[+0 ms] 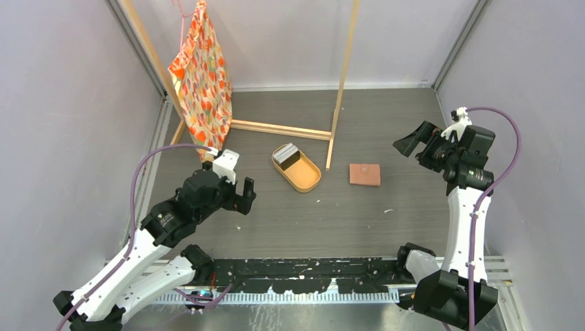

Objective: Put the credit cards into the card holder
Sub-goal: Move the card holder to the center of the board.

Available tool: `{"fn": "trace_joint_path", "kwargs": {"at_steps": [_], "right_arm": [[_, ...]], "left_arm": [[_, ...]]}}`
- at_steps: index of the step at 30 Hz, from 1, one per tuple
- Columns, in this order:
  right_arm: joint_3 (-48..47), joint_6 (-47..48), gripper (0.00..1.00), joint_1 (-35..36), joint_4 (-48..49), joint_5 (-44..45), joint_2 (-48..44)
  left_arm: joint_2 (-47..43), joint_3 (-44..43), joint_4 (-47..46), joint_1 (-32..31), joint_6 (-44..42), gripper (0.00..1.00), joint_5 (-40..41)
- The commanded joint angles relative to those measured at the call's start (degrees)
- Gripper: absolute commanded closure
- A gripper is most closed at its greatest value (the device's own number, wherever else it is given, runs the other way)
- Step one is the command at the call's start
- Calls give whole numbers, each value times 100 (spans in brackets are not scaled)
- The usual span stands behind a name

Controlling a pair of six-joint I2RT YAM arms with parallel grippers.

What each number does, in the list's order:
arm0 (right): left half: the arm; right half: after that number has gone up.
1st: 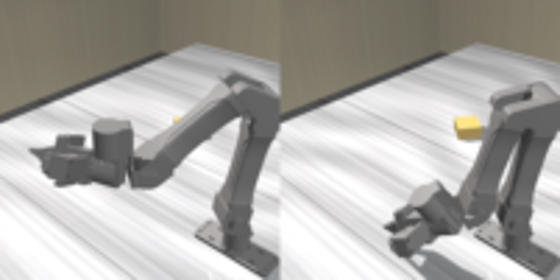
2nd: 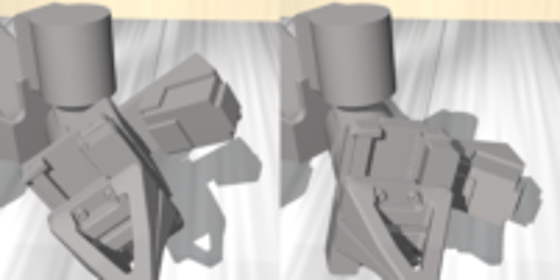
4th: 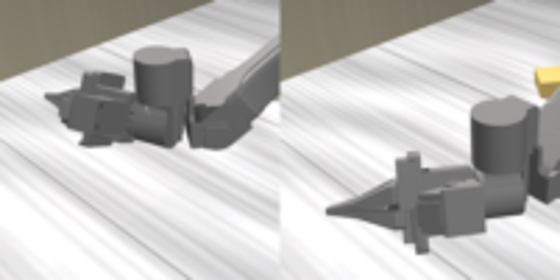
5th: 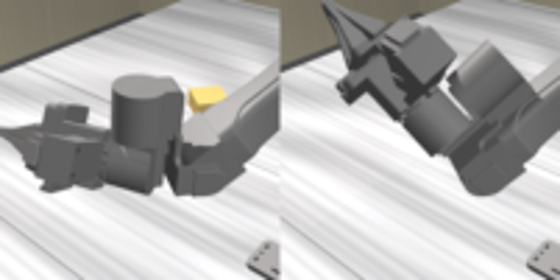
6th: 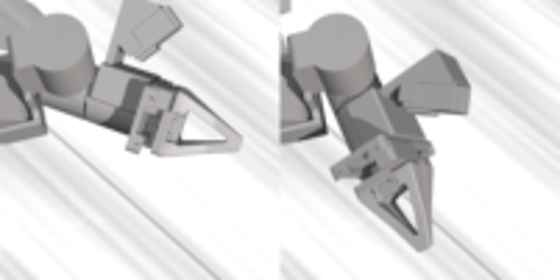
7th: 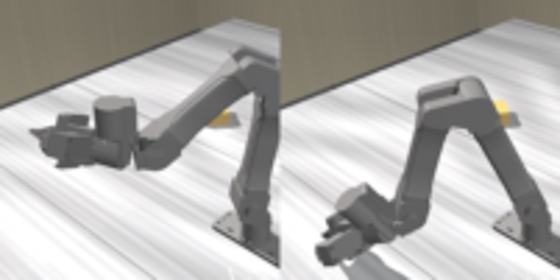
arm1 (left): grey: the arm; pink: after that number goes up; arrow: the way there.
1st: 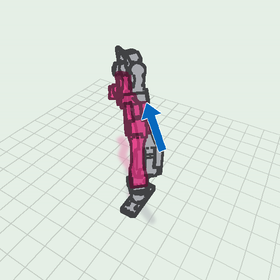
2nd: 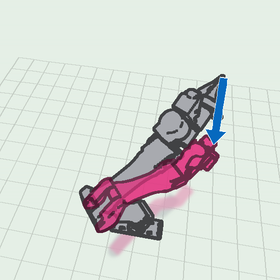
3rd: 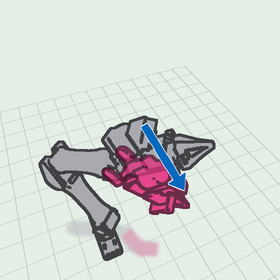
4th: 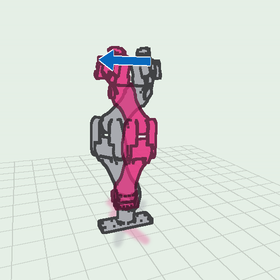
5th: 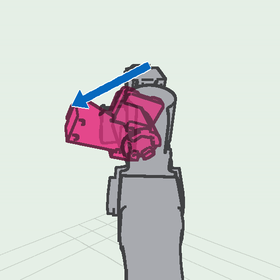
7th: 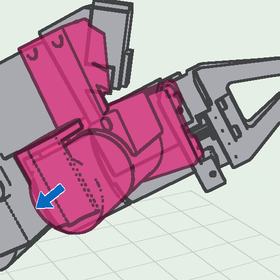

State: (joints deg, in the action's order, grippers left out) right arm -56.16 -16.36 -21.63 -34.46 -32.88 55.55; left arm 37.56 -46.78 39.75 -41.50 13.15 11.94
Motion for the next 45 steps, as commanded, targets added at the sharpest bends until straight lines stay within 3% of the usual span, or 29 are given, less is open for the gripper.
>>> {"fn": "trace_joint_path", "kwargs": {"at_steps": [1,5,10,13,15,17,20,26,35,38,41,45], "right_arm": [[-251,-25,0,-28,211,31,43],[-202,-19,0,-33,245,-60,159],[139,317,0,-20,624,-904,38],[192,1469,0,148,524,-1907,19],[44,2397,0,520,-27,-2037,121],[-114,3215,0,935,-594,-1615,251],[-158,3341,0,1634,-612,-445,570],[-250,3188,0,2457,-489,976,1376],[-565,1826,0,3350,170,2958,2810],[-877,1487,0,3363,100,2981,3285],[-885,1231,26,3367,309,3054,3481],[-1095,1033,50,3340,269,3181,3960]], "left_arm": [[-90,-6,-54,36,289,0,-243],[-170,282,-525,36,1221,1,-1307],[8,659,-1149,-46,2406,10,-2366],[83,736,-1373,-592,2711,12,-1928],[97,907,-1731,-1165,2790,12,-1347],[149,1137,-2272,-1728,2842,12,-762],[401,1516,-3228,-2223,2948,11,-214],[1286,2047,-5238,-2261,3343,8,-251],[1858,2044,-5462,-2258,3643,7,-34],[1807,2176,-5505,-2260,3764,7,9],[1719,2341,-5575,-2266,3861,7,38],[1648,2495,-5657,-2266,3923,7,124]]}}
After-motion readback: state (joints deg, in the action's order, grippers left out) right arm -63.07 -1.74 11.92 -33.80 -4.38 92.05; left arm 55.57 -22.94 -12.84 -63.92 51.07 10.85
